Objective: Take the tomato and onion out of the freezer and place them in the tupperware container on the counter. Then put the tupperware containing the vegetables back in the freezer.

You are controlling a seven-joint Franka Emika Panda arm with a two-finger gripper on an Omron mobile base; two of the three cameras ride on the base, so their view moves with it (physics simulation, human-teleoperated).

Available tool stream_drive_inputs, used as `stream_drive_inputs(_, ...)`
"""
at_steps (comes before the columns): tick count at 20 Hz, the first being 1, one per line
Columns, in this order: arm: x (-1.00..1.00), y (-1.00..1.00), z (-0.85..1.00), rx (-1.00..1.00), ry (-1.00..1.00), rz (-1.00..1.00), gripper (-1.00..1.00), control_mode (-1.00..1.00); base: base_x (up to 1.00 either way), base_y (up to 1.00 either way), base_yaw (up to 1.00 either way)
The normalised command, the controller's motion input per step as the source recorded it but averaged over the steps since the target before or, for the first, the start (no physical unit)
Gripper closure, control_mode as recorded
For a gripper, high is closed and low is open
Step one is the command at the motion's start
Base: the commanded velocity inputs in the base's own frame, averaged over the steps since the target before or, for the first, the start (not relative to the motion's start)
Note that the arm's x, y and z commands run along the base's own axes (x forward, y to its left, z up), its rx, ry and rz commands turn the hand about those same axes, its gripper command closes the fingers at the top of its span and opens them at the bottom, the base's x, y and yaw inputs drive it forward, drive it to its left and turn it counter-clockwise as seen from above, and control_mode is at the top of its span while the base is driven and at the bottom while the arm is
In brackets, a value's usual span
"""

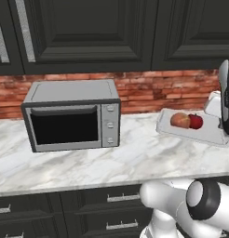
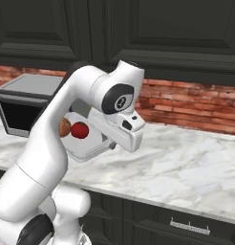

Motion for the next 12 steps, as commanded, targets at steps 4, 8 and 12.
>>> stream_drive_inputs(4, 0.00, 0.00, 0.00, 0.00, 0.00, 0.00, 1.00, 1.00, -0.96, 0.70, 0.00)
stream_drive_inputs(8, 0.00, 0.00, 0.00, 0.00, 0.00, 0.00, 1.00, 1.00, -1.00, 0.98, 0.00)
stream_drive_inputs(12, 0.00, 0.00, 0.00, 0.00, 0.00, 0.00, 1.00, 1.00, -1.00, 1.00, 0.00)
